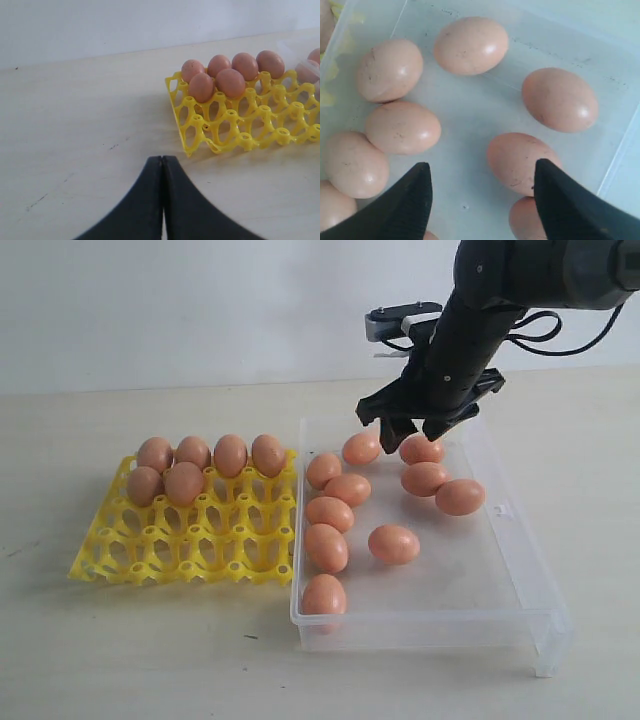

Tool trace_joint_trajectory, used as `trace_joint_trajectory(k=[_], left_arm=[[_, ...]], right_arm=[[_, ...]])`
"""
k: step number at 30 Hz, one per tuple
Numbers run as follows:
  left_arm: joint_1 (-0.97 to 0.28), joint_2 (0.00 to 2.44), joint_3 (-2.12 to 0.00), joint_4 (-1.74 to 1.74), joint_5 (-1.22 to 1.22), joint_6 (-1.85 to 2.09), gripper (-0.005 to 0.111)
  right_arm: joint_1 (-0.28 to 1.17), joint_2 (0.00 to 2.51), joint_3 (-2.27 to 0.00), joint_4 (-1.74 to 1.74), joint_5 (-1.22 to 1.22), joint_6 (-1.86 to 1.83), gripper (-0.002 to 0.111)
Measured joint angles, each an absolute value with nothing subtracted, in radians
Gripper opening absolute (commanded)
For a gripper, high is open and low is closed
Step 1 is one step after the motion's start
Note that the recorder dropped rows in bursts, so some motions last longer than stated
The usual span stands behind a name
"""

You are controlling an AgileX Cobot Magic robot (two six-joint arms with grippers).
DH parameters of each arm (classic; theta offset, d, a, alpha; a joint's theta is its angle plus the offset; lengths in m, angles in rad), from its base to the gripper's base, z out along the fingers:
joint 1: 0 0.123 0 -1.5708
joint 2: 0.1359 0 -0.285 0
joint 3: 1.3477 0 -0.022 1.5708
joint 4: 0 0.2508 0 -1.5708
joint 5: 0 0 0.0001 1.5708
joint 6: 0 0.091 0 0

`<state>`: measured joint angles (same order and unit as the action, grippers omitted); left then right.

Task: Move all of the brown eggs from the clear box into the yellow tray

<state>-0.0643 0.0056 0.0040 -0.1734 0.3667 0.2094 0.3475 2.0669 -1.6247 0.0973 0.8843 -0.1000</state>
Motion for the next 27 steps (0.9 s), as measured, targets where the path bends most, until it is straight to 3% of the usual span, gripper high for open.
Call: trace_joint_trajectory(k=[27], left_arm=[[-0.064,0.006,0.004,-0.173,0.367,0.209,0.000]], right_arm=[[0.337,2.113,-1.495,0.058,0.717,-0.101,0.059]])
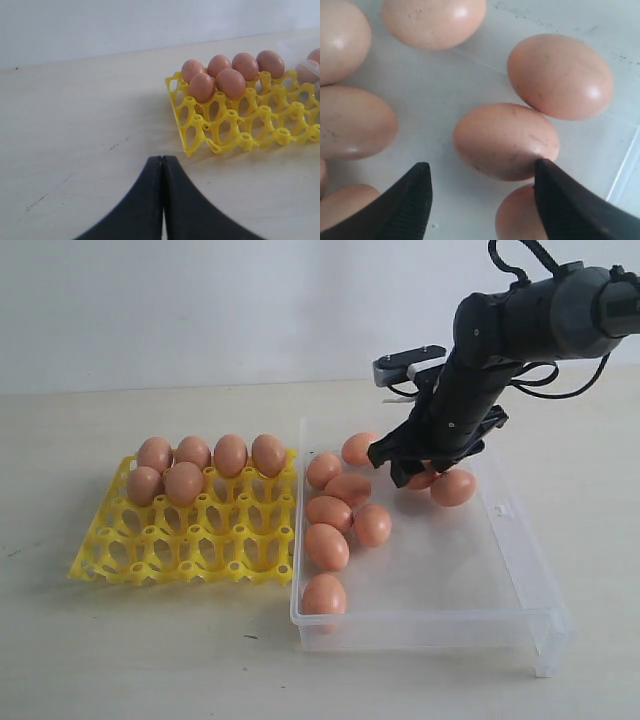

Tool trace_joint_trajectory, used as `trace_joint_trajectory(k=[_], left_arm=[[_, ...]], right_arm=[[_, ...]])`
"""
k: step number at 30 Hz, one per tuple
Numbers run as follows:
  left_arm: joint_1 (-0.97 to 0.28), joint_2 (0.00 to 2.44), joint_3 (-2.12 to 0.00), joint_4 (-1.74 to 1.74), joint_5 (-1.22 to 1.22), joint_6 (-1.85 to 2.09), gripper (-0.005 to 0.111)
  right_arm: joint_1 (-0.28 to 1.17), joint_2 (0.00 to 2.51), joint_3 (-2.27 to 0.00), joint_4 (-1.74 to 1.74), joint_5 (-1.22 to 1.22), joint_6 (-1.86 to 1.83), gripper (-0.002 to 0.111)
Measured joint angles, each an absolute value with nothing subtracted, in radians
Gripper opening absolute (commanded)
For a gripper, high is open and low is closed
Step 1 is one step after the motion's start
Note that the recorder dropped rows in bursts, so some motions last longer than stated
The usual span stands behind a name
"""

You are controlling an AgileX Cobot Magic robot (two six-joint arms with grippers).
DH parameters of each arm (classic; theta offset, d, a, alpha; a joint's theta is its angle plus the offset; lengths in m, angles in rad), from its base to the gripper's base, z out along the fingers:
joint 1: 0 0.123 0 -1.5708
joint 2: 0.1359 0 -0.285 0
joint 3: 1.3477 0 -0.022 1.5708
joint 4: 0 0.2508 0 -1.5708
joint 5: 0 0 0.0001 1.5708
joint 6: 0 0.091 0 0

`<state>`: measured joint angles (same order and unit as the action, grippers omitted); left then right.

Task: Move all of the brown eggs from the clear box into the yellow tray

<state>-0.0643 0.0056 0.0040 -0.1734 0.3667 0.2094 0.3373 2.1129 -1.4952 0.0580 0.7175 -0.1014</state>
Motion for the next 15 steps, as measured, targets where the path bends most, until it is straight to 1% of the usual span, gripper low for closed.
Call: trace_joint_trajectory(k=[6,15], left_arm=[[-0.064,0.006,0.004,-0.173,0.367,0.209,0.000],[-0.064,0.006,0.004,-0.173,0.367,0.209,0.000]], right_arm=[[0.333,2.113,-1.486,0.065,0.741,-0.101,0.059],[0.287,2.071,-1.486,0.074,0.798,-0.082,0.059]])
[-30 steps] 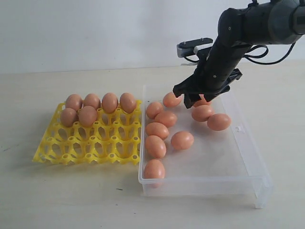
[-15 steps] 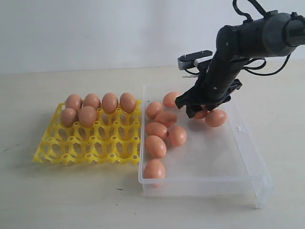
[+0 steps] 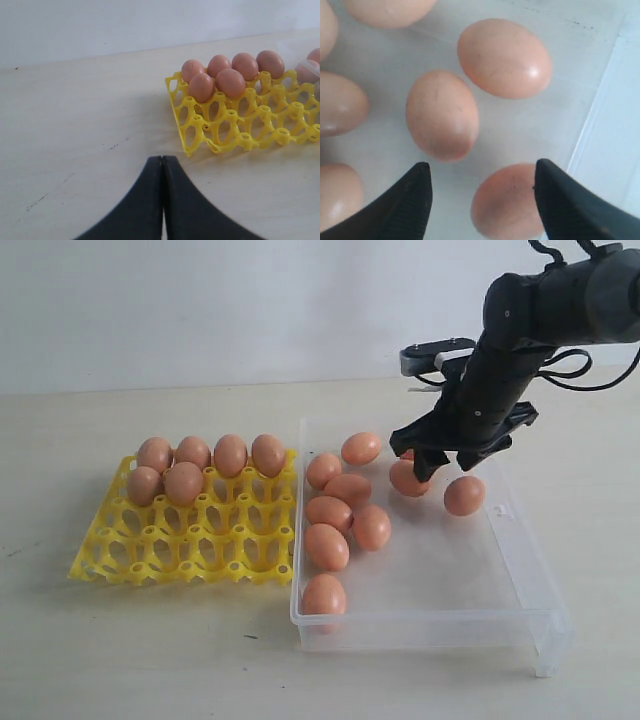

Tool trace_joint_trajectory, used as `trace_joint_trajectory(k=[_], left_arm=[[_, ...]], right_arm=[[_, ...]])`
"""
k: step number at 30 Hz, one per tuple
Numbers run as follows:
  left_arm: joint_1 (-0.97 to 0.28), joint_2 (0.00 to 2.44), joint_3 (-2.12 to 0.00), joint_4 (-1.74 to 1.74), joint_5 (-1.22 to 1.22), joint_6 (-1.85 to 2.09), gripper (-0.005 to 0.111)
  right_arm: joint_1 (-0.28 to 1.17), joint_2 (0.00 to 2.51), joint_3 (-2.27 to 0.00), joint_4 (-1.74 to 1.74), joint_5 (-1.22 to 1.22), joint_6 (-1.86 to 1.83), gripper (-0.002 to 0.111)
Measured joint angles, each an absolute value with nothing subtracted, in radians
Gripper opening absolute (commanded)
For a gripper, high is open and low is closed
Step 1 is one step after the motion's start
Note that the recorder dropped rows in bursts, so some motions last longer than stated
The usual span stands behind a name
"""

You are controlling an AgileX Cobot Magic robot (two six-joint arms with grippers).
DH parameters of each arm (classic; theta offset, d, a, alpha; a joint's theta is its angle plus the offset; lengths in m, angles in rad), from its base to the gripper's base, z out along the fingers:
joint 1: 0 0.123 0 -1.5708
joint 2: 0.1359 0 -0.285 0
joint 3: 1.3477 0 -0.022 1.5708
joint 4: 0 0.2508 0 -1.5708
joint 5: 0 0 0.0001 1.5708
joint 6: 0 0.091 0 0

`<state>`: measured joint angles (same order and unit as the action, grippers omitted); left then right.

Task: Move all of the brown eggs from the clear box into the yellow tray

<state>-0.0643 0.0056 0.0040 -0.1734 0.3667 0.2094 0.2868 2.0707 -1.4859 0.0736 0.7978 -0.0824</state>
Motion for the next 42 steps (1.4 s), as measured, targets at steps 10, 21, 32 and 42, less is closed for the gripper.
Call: trace_joint_trajectory(k=[10,21,32,42], left_arm=[[-0.064,0.006,0.004,-0.173,0.367,0.209,0.000],[-0.064,0.006,0.004,-0.173,0.367,0.209,0.000],[-0.064,0.006,0.004,-0.173,0.367,0.209,0.000],[-0.064,0.006,0.004,-0.173,0.367,0.209,0.000]], right_arm=[[0.363,2.055,-1.483,0.235,0.899,-0.121,0.056],[0.418,2.059,-1.481,0.312,0.893,-0.128,0.056],[0.418,2.149,-1.475,0.334,0.889,-0.128,0.056],[0.418,2.172,-1.475,0.345,0.855,-0.128,0.058]])
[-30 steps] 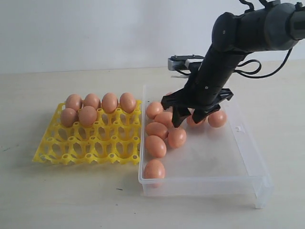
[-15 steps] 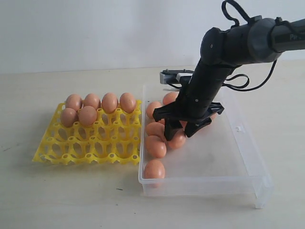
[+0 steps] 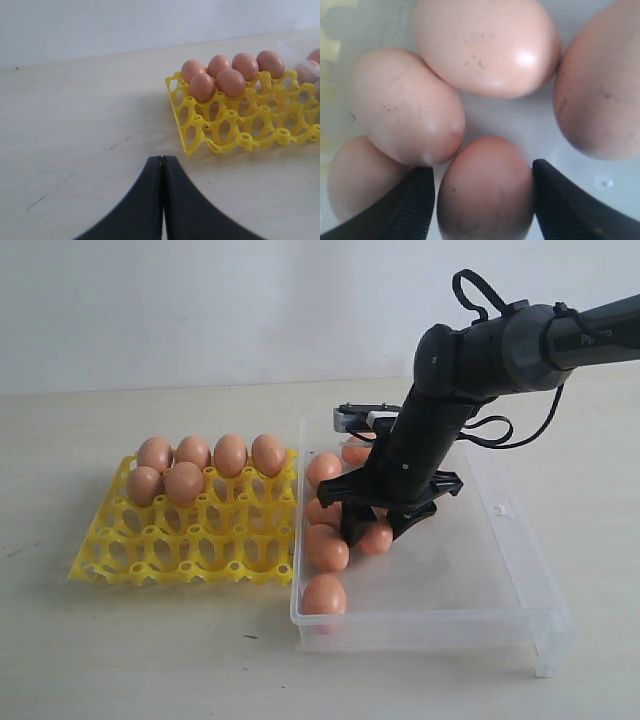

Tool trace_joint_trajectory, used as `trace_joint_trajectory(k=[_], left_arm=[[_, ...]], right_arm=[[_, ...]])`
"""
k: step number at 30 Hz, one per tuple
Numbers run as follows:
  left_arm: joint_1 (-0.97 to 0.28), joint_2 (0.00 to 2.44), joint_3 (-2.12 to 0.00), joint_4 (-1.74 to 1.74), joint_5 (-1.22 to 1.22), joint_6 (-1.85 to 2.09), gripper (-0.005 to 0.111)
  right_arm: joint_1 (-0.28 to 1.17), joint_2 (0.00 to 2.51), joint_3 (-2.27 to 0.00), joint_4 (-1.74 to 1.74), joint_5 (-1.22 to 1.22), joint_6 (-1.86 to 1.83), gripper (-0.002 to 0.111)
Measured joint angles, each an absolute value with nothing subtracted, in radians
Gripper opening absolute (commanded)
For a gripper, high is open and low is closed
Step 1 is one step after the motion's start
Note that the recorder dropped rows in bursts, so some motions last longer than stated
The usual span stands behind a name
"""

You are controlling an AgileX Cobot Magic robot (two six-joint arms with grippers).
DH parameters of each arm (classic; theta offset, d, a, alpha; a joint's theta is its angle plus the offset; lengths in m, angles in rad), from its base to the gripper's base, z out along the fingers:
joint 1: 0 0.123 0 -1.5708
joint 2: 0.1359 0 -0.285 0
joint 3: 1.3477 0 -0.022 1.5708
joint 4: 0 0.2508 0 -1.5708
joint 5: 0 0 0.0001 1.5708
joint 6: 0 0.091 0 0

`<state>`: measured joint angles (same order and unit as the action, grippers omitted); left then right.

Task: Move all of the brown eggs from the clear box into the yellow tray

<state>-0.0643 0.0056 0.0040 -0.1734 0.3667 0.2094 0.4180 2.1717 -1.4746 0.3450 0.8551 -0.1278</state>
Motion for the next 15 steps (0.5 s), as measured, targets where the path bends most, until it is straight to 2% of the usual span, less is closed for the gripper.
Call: trace_joint_trajectory(k=[4,9,11,15], left_arm=[[-0.064,0.006,0.004,-0.173,0.367,0.209,0.000],[-0.064,0.006,0.004,-0.173,0.367,0.209,0.000],[-0.064,0.006,0.004,-0.173,0.367,0.209,0.000],[-0.064,0.006,0.004,-0.173,0.367,0.209,0.000]], right_arm=[[0.418,2.172,-1.475,0.344,0.833,-0.128,0.061],[0.410,2.172,-1.475,0.346,0.826,-0.128,0.059],[0.409,2.172,-1.475,0.346,0.822,-0.128,0.047],[0.405,2.172,-1.475,0.341,0.819,-0.158,0.000]])
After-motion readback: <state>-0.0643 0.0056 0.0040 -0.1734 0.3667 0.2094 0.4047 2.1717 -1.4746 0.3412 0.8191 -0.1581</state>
